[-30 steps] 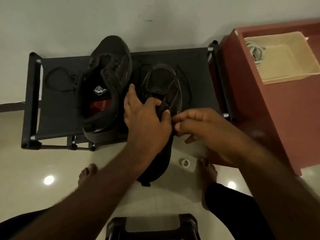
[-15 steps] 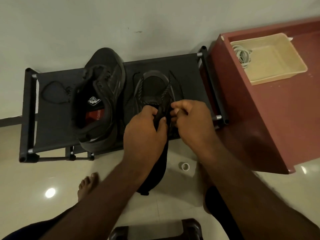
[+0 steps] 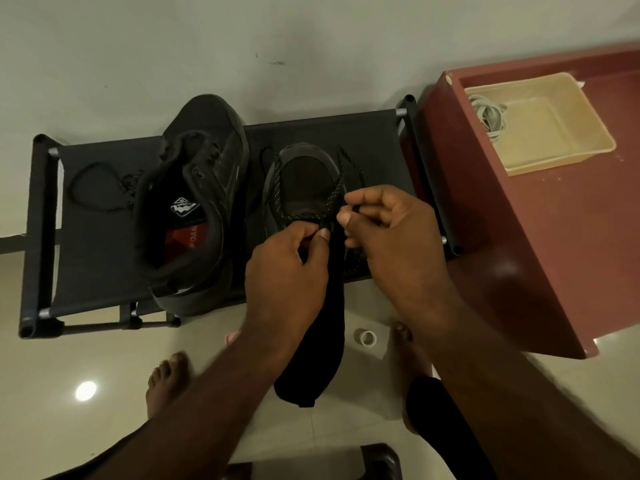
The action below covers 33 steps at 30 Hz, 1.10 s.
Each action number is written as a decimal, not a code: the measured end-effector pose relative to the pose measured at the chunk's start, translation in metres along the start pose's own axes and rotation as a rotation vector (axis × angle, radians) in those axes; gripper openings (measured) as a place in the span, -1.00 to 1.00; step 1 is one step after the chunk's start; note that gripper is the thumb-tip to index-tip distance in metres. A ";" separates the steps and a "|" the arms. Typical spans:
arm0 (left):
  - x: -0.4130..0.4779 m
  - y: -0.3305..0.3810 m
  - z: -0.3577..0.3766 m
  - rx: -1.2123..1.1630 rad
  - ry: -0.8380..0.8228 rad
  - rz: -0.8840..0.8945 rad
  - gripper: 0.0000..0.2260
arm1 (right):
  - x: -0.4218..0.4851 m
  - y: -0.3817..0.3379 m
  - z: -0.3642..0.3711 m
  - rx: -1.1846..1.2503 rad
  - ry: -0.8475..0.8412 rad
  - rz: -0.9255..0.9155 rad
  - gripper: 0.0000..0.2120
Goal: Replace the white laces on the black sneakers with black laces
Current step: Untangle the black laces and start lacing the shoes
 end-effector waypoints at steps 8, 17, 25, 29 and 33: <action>0.003 -0.004 0.002 -0.054 -0.023 -0.059 -0.87 | 0.006 0.007 -0.002 0.035 -0.032 0.062 -0.79; 0.005 -0.007 0.003 -0.103 -0.020 -0.100 -0.90 | 0.008 0.008 -0.004 0.150 -0.026 0.090 -0.85; 0.003 -0.007 0.004 -0.064 -0.032 -0.051 -0.89 | 0.009 0.005 0.000 0.116 -0.004 0.033 -0.89; 0.003 -0.005 0.003 -0.066 -0.041 -0.037 -0.88 | 0.009 0.003 0.003 0.024 -0.008 0.001 -0.88; 0.009 -0.006 0.000 -0.008 -0.085 -0.030 -0.87 | 0.008 0.003 0.006 -0.039 0.000 -0.008 -0.89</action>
Point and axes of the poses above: each hand's wrist, its own x-axis towards the middle knuckle, its own z-axis out of the palm, y = z × x, the point moved 7 cm from there along x, towards the middle knuckle, and after that the axes turned 4 degrees about -x, right-handed, at the moved point
